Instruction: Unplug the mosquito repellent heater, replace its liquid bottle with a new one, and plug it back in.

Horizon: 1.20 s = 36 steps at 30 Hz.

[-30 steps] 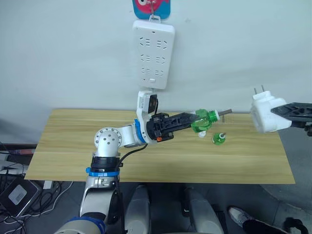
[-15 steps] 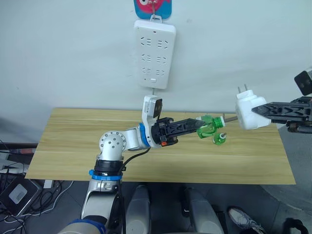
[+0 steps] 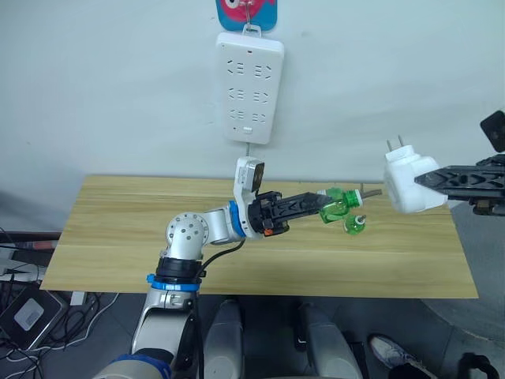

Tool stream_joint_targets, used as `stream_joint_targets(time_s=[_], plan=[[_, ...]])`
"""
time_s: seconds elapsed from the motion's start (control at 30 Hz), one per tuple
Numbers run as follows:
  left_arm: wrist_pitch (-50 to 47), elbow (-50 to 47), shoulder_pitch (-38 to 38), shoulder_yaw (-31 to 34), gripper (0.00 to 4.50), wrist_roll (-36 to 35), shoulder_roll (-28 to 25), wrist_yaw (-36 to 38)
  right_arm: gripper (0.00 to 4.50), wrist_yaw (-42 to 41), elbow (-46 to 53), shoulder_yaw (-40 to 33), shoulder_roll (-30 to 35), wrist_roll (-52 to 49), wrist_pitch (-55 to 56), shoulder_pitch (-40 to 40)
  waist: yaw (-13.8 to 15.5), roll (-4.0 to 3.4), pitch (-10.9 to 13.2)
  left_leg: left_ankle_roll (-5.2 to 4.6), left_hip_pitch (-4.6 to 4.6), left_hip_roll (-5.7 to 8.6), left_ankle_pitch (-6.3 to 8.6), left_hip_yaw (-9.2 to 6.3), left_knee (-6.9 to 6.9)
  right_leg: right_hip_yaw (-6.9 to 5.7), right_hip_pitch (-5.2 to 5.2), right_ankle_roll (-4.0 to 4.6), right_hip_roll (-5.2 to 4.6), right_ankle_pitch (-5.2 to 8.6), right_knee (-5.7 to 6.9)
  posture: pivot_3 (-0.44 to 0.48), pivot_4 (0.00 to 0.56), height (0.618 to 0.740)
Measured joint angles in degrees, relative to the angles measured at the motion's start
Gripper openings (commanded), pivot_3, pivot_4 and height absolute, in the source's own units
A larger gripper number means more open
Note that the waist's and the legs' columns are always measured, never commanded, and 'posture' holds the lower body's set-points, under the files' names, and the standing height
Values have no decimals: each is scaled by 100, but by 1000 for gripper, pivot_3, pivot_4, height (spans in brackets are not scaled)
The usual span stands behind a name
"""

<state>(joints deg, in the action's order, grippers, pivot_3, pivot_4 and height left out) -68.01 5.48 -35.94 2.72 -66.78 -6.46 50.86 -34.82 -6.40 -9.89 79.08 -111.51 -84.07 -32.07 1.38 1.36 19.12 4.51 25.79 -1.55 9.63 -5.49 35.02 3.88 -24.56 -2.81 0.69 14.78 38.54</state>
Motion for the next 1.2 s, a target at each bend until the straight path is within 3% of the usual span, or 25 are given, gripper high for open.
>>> stream_joint_targets(time_s=[1.2], plan=[[211,-8,-71,-109,2262,276,145,181,2983,542,124,3,-537,0,224,-174,-6,0,0,0,-2,0,0,-1,7,1,0,0,1,0,12,115,325,740]])
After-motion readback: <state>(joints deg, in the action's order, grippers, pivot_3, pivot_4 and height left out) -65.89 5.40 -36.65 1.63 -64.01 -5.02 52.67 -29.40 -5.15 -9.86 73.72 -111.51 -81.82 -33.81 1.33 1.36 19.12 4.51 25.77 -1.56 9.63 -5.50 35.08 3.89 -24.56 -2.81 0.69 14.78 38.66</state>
